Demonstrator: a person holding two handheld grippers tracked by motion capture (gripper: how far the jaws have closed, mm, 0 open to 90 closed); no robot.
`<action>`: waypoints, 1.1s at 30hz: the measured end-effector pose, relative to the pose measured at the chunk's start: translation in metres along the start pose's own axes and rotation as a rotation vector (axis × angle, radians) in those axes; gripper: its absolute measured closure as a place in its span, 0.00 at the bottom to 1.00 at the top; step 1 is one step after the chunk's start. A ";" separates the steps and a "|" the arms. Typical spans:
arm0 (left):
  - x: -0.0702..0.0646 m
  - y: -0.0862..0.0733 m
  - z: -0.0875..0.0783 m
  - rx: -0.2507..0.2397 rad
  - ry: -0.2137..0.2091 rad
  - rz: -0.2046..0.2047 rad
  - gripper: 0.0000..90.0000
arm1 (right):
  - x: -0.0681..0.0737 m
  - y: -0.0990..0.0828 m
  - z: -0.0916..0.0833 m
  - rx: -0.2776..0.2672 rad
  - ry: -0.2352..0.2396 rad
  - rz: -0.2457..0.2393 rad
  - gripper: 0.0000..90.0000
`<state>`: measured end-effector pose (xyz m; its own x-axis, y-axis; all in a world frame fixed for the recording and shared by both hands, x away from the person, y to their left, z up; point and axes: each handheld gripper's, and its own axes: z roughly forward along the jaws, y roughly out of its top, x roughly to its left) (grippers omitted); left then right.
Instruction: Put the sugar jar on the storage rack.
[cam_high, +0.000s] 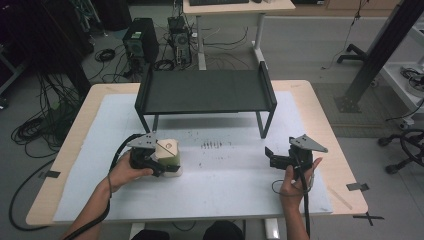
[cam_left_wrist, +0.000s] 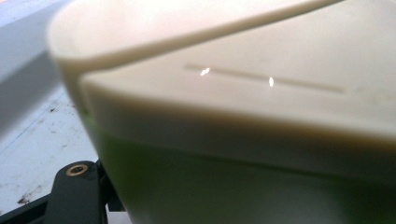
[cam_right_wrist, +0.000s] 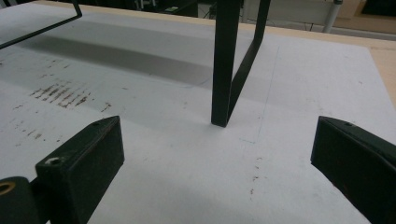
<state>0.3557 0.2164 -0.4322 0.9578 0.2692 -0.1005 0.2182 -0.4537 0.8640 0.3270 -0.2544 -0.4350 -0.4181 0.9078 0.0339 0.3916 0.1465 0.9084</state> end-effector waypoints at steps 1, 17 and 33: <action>0.000 0.000 0.000 0.000 0.000 0.000 0.29 | 0.000 0.000 0.000 0.000 0.000 0.000 0.03; 0.000 0.000 0.000 0.004 0.001 0.001 0.29 | 0.000 0.000 0.000 0.000 0.003 0.001 0.03; 0.000 0.001 0.000 0.006 -0.001 0.006 0.30 | 0.000 0.000 0.001 0.003 0.007 0.002 0.03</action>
<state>0.3561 0.2162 -0.4317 0.9593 0.2658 -0.0958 0.2136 -0.4605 0.8615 0.3276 -0.2541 -0.4353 -0.4228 0.9054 0.0384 0.3950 0.1459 0.9070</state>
